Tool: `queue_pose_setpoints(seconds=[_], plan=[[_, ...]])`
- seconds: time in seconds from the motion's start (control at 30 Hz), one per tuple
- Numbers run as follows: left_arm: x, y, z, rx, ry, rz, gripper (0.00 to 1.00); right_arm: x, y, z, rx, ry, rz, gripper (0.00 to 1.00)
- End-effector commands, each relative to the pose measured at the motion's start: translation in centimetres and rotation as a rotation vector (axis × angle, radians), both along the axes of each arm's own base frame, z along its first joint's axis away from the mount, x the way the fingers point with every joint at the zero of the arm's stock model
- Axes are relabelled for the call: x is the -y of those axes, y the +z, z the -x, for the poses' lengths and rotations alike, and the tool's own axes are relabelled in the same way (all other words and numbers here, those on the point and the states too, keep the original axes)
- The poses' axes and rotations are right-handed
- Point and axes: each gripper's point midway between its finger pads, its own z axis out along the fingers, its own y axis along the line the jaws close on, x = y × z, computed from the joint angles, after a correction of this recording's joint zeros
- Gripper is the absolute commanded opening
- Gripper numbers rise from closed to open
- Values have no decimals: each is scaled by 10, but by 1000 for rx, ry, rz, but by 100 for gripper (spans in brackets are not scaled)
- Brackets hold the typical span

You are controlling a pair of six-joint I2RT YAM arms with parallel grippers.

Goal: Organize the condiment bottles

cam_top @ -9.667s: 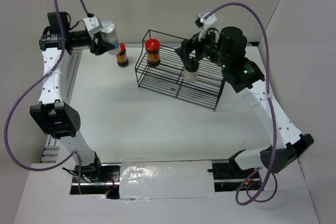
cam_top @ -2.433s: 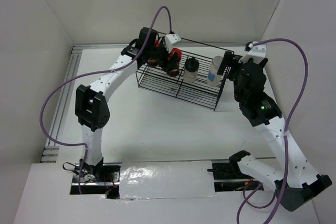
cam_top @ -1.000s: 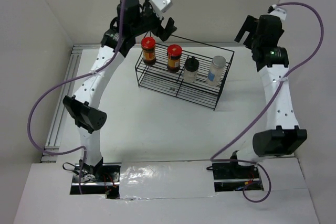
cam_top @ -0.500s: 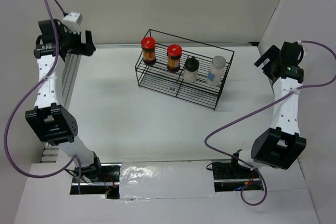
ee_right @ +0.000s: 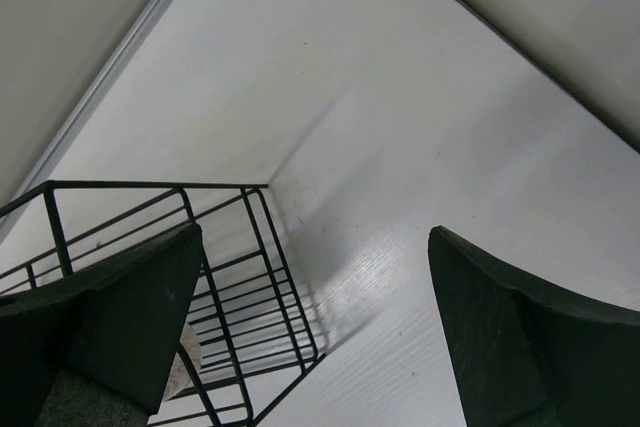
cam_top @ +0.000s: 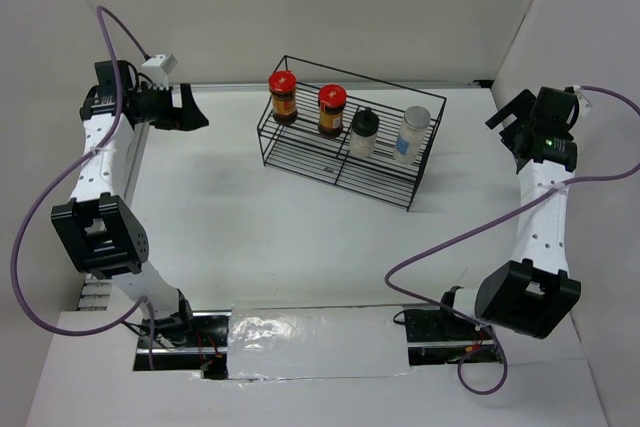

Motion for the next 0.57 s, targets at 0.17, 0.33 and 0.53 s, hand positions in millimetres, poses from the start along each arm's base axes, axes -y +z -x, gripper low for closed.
queue_pose_setpoints(seconds=[0.17, 0.33, 0.53], plan=[[14, 28, 5, 61, -36, 42, 99, 4, 24, -1, 85, -19, 48, 100], [16, 27, 6, 57, -39, 49, 99, 3, 24, -3, 88, -11, 45, 100], [17, 24, 7, 50, -43, 58, 99, 0, 32, -5, 129, 18, 70, 100]])
